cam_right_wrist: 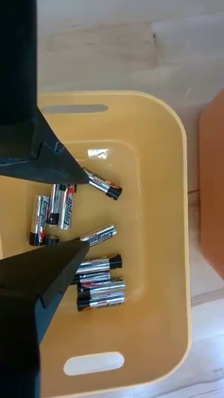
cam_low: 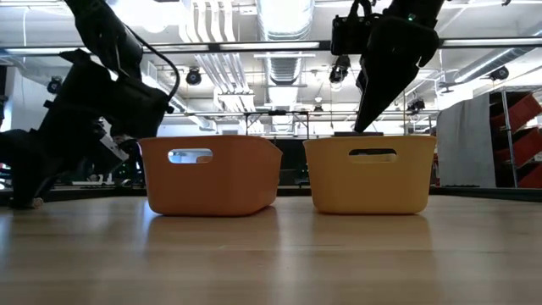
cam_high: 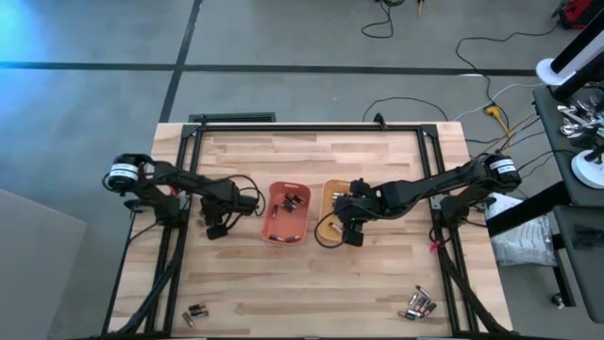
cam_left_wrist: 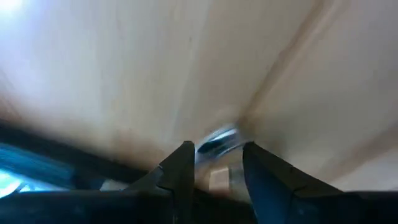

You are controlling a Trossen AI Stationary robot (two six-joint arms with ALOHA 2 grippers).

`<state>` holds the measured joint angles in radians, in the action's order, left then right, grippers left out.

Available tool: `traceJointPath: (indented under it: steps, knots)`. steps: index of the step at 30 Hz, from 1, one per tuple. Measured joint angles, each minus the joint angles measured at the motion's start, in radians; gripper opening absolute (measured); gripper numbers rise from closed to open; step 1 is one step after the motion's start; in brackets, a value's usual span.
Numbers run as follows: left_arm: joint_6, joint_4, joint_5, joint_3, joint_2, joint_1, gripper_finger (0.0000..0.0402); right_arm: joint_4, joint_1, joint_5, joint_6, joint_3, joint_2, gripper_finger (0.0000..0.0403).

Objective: Sort batteries
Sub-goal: Put the black-silver battery into the yellow bin

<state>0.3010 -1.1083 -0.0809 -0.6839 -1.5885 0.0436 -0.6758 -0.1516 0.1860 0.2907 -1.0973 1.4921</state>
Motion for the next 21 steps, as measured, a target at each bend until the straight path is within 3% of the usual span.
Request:
traceJointPath:
  steps: [21]
  knots:
    - [0.026,0.002,-0.006,-0.003,-0.031,-0.001,0.0116,0.001,0.0,0.0,0.003,0.001,0.0,0.0156]
